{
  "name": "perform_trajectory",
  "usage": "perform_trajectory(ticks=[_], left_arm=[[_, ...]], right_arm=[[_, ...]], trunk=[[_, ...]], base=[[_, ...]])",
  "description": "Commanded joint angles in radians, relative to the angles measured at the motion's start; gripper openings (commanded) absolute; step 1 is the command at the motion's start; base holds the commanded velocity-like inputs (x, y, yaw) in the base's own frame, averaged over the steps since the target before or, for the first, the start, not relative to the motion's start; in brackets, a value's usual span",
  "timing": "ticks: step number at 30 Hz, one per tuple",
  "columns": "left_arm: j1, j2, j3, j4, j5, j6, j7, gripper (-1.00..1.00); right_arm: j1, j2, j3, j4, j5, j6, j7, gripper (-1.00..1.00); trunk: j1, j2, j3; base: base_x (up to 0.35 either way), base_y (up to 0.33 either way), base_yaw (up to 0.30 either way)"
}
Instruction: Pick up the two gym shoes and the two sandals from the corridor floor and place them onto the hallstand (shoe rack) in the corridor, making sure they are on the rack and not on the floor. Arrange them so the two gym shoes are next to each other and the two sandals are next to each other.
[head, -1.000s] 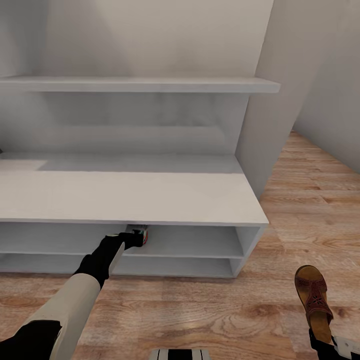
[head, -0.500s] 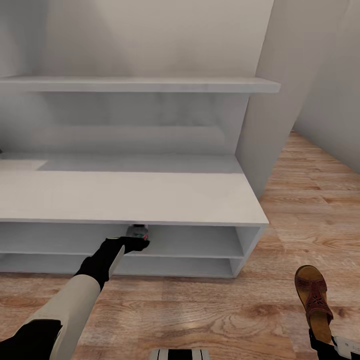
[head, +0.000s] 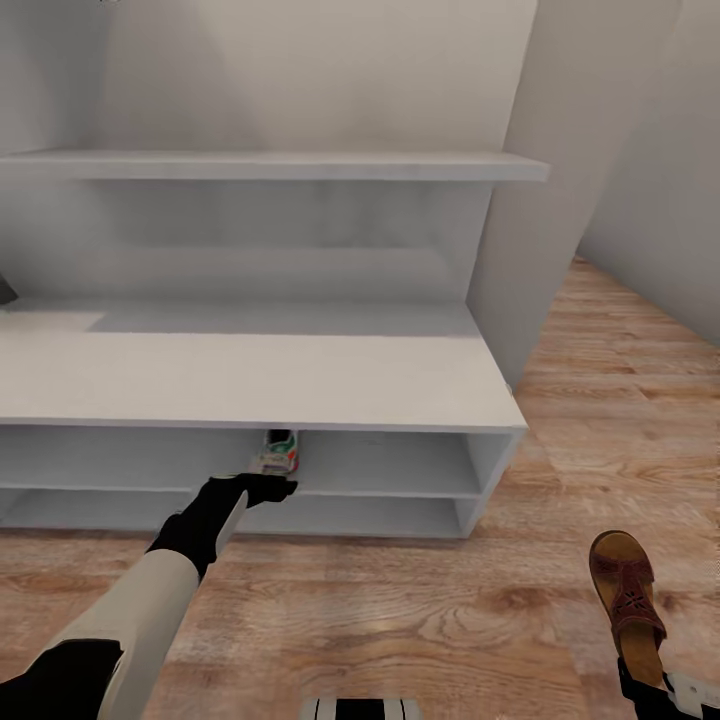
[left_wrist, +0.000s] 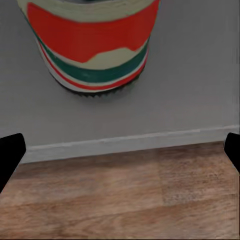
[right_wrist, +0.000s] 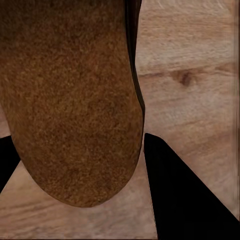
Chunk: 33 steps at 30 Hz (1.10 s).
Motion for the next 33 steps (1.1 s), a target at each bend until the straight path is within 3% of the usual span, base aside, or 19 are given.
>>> perform_trajectory(ticks=[1, 8, 13, 17, 22, 24, 26, 28, 30, 33], left_arm=[[0.000, 0.000, 0.001, -0.002, -0.007, 0.005, -0.005, 1.00], [0.001, 0.002, 0.001, -0.001, -0.005, 0.003, -0.006, 1.00], [0.028, 0.017, 0.004, 0.000, -0.002, -0.010, -0.009, 1.00], [0.092, 0.040, 0.004, 0.002, 0.003, -0.098, -0.012, 1.00], [0.218, 0.092, 0.007, 0.013, 0.016, -0.237, -0.066, 1.00], [0.322, 0.140, 0.032, 0.014, 0.062, -0.358, -0.134, 1.00], [0.370, 0.160, 0.044, 0.014, 0.079, -0.402, -0.164, 1.00], [0.447, 0.195, 0.068, 0.015, 0.105, -0.467, -0.200, 1.00], [0.515, 0.218, 0.100, 0.017, 0.129, -0.544, -0.215, 1.00], [0.597, 0.227, 0.121, 0.012, 0.139, -0.620, -0.220, 1.00]], right_arm=[[-0.001, 0.000, -0.009, 0.000, 0.001, -0.003, 0.009, -1.00], [-0.001, 0.000, -0.009, 0.001, 0.001, -0.003, 0.009, -1.00], [-0.001, 0.000, -0.009, 0.001, 0.001, -0.003, 0.010, -1.00], [-0.001, 0.000, -0.009, 0.001, 0.001, -0.003, 0.009, -1.00], [-0.001, 0.001, -0.008, 0.001, 0.001, -0.003, 0.009, -1.00], [-0.001, 0.002, -0.007, -0.001, 0.001, -0.003, 0.010, -1.00], [-0.001, 0.002, -0.007, 0.000, 0.001, -0.003, 0.010, -1.00], [-0.001, 0.003, -0.007, 0.000, 0.001, -0.003, 0.010, -1.00], [-0.001, 0.006, -0.007, 0.001, 0.001, -0.003, 0.010, -1.00], [-0.001, 0.011, -0.006, 0.004, 0.001, -0.003, 0.011, -1.00]], trunk=[[-0.001, 0.000, -0.001], [-0.001, 0.000, -0.001], [-0.001, 0.000, -0.001], [-0.001, 0.000, -0.001], [-0.001, 0.000, -0.001], [-0.001, 0.000, -0.001], [-0.001, 0.000, -0.001], [-0.001, 0.000, -0.001], [-0.001, 0.000, -0.001], [-0.001, 0.000, -0.001]], base=[[-0.315, 0.000, 0.000], [-0.330, 0.005, 0.000], [-0.309, 0.148, 0.000], [-0.243, 0.228, 0.000], [-0.187, 0.266, 0.000], [-0.142, 0.281, 0.000], [-0.086, 0.290, 0.000], [-0.028, 0.298, 0.000], [-0.011, 0.301, 0.000], [-0.004, 0.303, 0.000]])
